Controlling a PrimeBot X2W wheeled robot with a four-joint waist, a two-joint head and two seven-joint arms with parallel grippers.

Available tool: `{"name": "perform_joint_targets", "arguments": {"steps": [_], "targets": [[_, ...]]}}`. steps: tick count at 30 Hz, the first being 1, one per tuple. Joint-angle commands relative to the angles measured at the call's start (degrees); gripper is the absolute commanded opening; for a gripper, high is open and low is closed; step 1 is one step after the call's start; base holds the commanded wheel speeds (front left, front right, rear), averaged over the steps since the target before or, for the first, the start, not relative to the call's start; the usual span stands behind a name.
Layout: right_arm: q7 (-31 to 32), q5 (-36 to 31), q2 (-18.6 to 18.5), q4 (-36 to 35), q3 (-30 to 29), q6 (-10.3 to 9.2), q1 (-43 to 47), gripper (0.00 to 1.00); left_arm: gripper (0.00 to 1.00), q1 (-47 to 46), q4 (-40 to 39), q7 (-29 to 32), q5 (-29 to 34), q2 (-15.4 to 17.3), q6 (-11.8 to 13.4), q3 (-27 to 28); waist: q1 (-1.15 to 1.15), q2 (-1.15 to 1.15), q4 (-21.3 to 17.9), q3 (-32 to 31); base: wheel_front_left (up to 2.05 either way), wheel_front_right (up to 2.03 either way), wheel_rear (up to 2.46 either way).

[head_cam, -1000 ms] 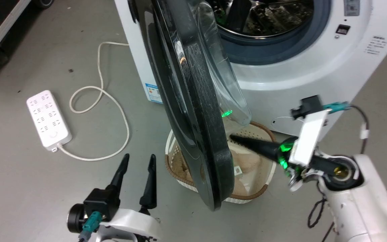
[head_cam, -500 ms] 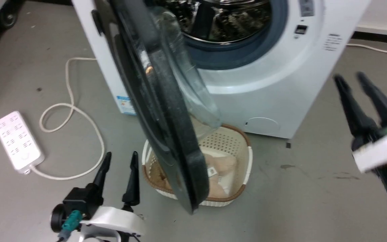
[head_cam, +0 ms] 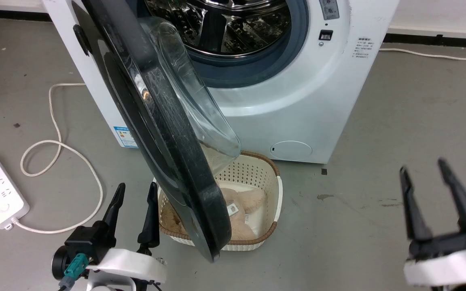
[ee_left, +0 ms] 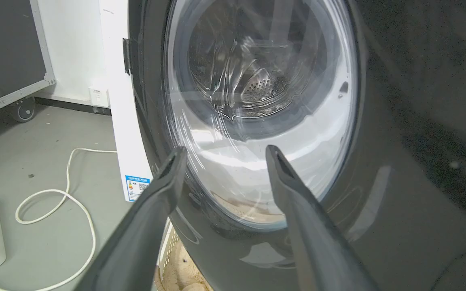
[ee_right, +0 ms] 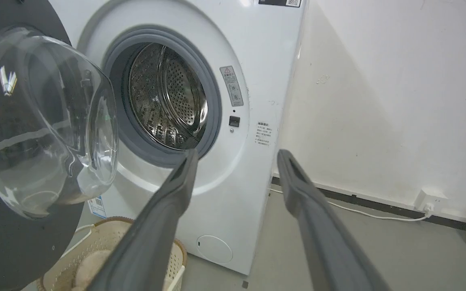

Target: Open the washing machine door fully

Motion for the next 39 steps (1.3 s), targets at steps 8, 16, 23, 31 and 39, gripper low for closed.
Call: {"name": "perform_joint_targets", "arguments": {"steps": [8, 16, 23, 31, 39], "targets": [[-0.9, -3.3, 3.6, -0.8, 0.4, 0.03, 3.7, 1.0, 1.0, -0.2, -0.3, -0.3, 0.4, 0.1, -0.5, 0.2, 0.0, 0.0, 0.1, 0.3, 0.0, 0.0, 0.0], [-0.9, -1.7, 3.9, -0.8, 0.3, 0.03, 3.9, 1.0, 0.44, -0.2, -0.6, -0.3, 1.0, -0.1, -0.6, 1.1, 0.0, 0.0, 0.5, -0.1, 0.0, 0.0, 0.0], [-0.9, -0.4, 3.9, -0.7, -0.3, 0.03, 3.7, 1.0, 0.0, 0.0, -6.9, -0.3, 0.2, -0.2, 0.7, 3.8, 0.0, 0.0, 0.4, -0.7, 0.0, 0.0, 0.0], [-0.9, 0.1, 3.9, -0.4, -0.2, 0.03, 4.4, 1.0, 0.0, -3.6, -24.6, -0.3, -8.0, -0.2, 7.2, 5.7, 0.0, 0.0, 0.8, -1.5, 0.0, 0.0, 0.0], [-0.9, 0.5, 3.9, 0.4, 0.3, 0.03, 4.2, 1.0, 0.0, -4.0, -29.4, -0.2, -3.0, -0.2, 7.2, -9.1, 0.0, 0.0, 1.0, -3.0, 0.0, 0.0, 0.0]]}}
